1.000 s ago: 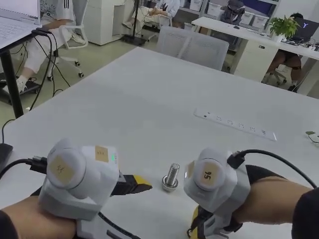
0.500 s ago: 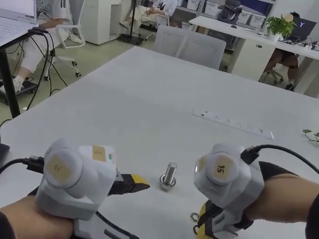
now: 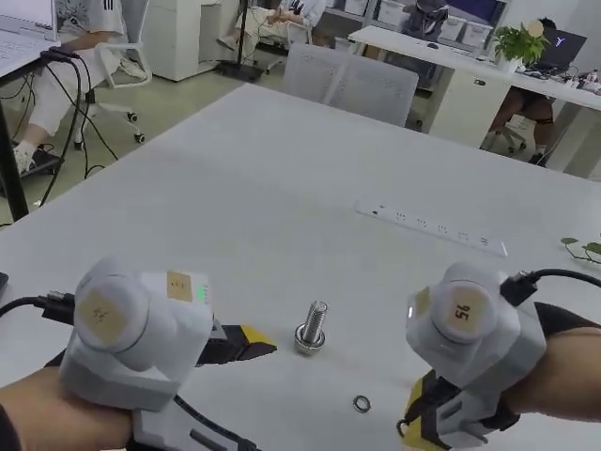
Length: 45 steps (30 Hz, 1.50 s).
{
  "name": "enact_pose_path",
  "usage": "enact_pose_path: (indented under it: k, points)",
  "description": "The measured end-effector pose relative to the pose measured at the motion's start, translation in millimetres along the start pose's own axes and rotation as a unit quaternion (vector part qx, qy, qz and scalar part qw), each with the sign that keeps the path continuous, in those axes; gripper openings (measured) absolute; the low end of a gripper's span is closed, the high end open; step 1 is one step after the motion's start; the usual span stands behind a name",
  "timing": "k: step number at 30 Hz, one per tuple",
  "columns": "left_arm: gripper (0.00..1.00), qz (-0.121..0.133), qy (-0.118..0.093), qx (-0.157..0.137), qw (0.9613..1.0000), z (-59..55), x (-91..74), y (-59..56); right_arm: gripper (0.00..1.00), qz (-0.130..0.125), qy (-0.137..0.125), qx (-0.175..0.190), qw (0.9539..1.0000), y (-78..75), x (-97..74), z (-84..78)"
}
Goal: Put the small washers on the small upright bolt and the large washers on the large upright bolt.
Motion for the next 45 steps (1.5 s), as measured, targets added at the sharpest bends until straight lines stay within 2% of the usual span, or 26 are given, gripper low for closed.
enact_pose_path:
  k: [14, 22, 35, 45]
  points:
    - [0.83, -0.004, 0.006, 0.001, 1.0, -1.1, 1.9, -1.6, 0.13, -0.013, -0.006, 0.043, 0.999, -4.9, -10.4, -30.7]
    - [0.83, -0.005, 0.01, 0.001, 0.9999, -1.6, 2.3, -2.3, 0.13, -0.028, -0.011, 0.054, 0.9981, -13.9, -25.6, -37.2]
    - [0.83, -0.005, 0.011, 0.0, 0.9999, -1.1, 2.1, -2.5, 0.13, -0.056, -0.017, 0.052, 0.9969, -29.0, -56.0, -35.6]
    - [0.83, -0.005, 0.012, -0.002, 0.9999, -1.7, 2.2, -1.3, 0.13, -0.068, -0.021, 0.04, 0.9967, -38.2, -63.5, -22.3]
Point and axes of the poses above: the centre of the closed fingertips' face, and the gripper's own axes: x roughly forward along the fingers, y roughly to its left, z roughly out of its top, the point moved 9 cm from there along -x, roughly backward along the fingers, and after that the axes turned 8 degrees about z, right-handed, at the moved point
